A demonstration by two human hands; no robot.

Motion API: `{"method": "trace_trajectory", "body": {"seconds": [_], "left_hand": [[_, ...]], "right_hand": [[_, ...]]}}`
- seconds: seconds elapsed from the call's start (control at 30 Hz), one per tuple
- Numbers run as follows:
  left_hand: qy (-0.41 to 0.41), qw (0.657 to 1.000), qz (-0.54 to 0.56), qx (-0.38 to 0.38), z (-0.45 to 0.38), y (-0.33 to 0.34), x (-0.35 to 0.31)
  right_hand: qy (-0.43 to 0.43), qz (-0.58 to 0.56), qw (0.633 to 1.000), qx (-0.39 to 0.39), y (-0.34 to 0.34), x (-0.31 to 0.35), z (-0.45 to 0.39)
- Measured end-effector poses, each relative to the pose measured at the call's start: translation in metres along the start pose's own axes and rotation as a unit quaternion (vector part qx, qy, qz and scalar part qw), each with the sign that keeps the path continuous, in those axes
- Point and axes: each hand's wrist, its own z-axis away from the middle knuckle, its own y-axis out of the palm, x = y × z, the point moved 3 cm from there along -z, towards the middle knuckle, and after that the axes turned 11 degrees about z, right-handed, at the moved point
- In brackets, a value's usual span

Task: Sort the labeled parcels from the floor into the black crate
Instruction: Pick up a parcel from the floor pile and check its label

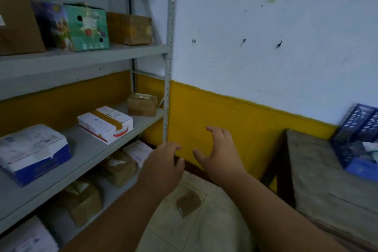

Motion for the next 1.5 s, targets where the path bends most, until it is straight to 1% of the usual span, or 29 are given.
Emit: {"method": "trace_trajectory", "body": {"seconds": [0.07, 0.2, 0.3, 0.43, 0.63, 0.77, 0.83, 0.9, 1.03, 1.1, 1.17, 1.27, 1.37, 1.43, 1.5], "left_hand": [[-0.004, 0.999, 0.007, 0.034, -0.036, 0.014, 0.021], [-0.021, 0.994, 0.041, 0.094, -0.096, 0.038, 0.064], [-0.025, 0.99, 0.046, 0.135, -0.132, 0.061, 0.093], [-0.037, 0.981, 0.063, 0.181, -0.162, 0.103, 0.118], [-0.061, 0.969, 0.06, 0.231, -0.211, 0.171, 0.155], [-0.087, 0.969, 0.048, 0.227, -0.251, 0.207, 0.178], [-0.099, 0.968, 0.056, 0.224, -0.274, 0.232, 0.193], [-0.094, 0.969, 0.063, 0.221, -0.3, 0.262, 0.214], [-0.082, 0.97, 0.07, 0.216, -0.342, 0.339, 0.272], [-0.074, 0.966, 0.055, 0.243, -0.346, 0.386, 0.308], [-0.068, 0.96, 0.046, 0.267, -0.342, 0.437, 0.35], [-0.074, 0.95, 0.031, 0.301, -0.32, 0.509, 0.425], [-0.106, 0.94, 0.009, 0.323, -0.291, 0.573, 0.509], [-0.13, 0.932, -0.012, 0.339, -0.268, 0.61, 0.566], [-0.142, 0.921, -0.03, 0.361, -0.246, 0.64, 0.615]], "right_hand": [[0.03, 0.024, 0.999, 0.02, 0.022, -0.014, -0.028], [0.082, 0.125, 0.985, 0.092, 0.07, -0.043, -0.062], [0.111, 0.142, 0.975, 0.132, 0.107, -0.062, -0.075], [0.128, 0.121, 0.974, 0.141, 0.14, -0.088, -0.095], [0.199, 0.035, 0.968, 0.147, 0.194, -0.146, -0.153], [0.209, -0.021, 0.967, 0.141, 0.234, -0.177, -0.192], [0.224, -0.031, 0.966, 0.123, 0.261, -0.198, -0.209], [0.233, -0.039, 0.966, 0.105, 0.292, -0.221, -0.229], [0.267, -0.06, 0.957, 0.098, 0.373, -0.275, -0.268], [0.286, -0.074, 0.95, 0.102, 0.424, -0.302, -0.275], [0.303, -0.083, 0.942, 0.121, 0.485, -0.328, -0.269], [0.331, -0.095, 0.921, 0.183, 0.582, -0.364, -0.237], [0.376, -0.111, 0.891, 0.227, 0.67, -0.399, -0.188], [0.411, -0.122, 0.873, 0.233, 0.723, -0.421, -0.154], [0.459, -0.142, 0.853, 0.206, 0.771, -0.441, -0.123]]}}
